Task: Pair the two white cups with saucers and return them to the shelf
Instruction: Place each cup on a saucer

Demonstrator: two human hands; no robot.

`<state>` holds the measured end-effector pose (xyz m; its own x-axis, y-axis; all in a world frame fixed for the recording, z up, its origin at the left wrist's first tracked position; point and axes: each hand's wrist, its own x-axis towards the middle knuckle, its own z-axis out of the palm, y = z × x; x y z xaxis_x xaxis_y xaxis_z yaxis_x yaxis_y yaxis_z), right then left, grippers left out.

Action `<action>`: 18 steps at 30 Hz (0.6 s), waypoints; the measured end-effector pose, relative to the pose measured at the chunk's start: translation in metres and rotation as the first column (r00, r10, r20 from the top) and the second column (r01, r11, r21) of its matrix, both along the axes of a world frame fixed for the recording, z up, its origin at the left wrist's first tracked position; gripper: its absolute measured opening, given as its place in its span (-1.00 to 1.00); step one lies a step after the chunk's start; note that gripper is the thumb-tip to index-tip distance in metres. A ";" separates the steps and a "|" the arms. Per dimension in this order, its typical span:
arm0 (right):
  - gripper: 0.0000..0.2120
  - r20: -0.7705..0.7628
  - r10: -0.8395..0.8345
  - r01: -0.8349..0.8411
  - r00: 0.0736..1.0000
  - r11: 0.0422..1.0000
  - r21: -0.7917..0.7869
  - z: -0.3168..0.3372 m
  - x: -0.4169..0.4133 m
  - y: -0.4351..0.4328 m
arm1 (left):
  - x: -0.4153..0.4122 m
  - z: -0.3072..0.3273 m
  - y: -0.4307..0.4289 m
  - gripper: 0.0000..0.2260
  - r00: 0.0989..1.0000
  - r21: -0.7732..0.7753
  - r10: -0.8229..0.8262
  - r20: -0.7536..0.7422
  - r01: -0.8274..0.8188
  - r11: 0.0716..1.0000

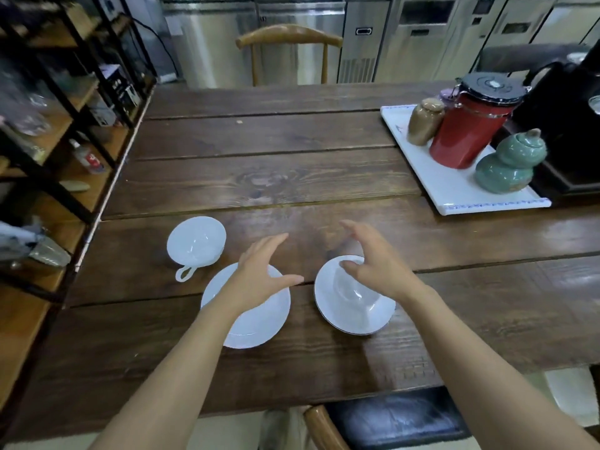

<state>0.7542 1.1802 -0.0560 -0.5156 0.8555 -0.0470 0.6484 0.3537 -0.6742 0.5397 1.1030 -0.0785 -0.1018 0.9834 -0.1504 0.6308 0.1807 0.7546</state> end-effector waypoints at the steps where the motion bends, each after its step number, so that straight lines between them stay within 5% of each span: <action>1: -0.35 -0.009 0.019 -0.019 1.000 1.000 -0.016 0.000 -0.016 0.002 | -0.016 0.004 -0.002 -0.31 0.999 0.016 0.032 -0.010 -0.032 0.999; 10: -0.22 0.010 0.183 -0.178 0.983 0.966 -0.188 -0.035 -0.146 0.002 | -0.160 -0.011 -0.025 -0.26 0.914 -0.022 0.404 0.037 -0.403 0.915; 18: -0.23 -0.072 0.212 -0.224 0.975 0.934 -0.280 -0.064 -0.208 0.005 | -0.194 -0.051 -0.021 -0.21 0.889 -0.155 0.383 0.251 -0.353 0.922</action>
<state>0.5458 1.1854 -0.1202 -0.6947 0.6756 -0.2470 0.5472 0.2734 -0.7911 0.3460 1.0822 -0.1295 -0.3942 0.8608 -0.3220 0.2770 0.4454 0.8514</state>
